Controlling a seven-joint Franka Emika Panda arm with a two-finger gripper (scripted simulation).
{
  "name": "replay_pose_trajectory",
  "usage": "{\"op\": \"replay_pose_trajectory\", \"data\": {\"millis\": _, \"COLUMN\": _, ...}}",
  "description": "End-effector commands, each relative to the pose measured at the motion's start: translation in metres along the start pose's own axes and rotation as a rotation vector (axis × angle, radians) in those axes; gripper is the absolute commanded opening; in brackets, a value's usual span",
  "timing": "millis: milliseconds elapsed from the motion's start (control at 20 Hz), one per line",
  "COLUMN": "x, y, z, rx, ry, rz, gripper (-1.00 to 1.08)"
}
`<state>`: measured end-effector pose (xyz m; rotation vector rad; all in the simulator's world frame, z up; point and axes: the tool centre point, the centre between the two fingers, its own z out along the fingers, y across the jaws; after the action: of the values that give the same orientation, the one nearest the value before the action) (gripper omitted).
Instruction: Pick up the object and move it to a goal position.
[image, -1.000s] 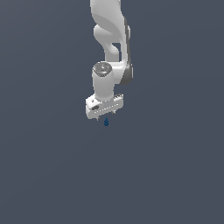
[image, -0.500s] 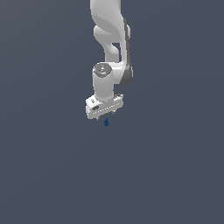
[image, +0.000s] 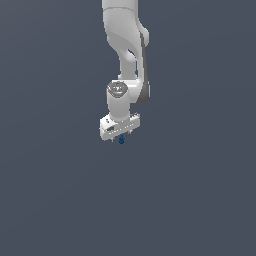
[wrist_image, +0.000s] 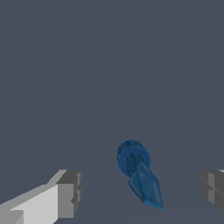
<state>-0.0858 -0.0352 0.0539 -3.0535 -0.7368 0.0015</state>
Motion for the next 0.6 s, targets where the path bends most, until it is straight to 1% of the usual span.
{"op": "replay_pose_trajectory", "data": {"millis": 0, "x": 0.0003, "y": 0.0001, "z": 0.0076, "rx": -0.001, "ry": 0.001, "rz": -0.001, "gripper": 1.0}}
{"op": "replay_pose_trajectory", "data": {"millis": 200, "x": 0.0005, "y": 0.0005, "z": 0.0116, "rx": -0.001, "ry": 0.001, "rz": -0.001, "gripper": 1.0}}
{"op": "replay_pose_trajectory", "data": {"millis": 250, "x": 0.0005, "y": 0.0005, "z": 0.0116, "rx": -0.001, "ry": 0.001, "rz": -0.001, "gripper": -1.0}}
{"op": "replay_pose_trajectory", "data": {"millis": 550, "x": 0.0005, "y": 0.0005, "z": 0.0116, "rx": -0.001, "ry": 0.001, "rz": -0.001, "gripper": -1.0}}
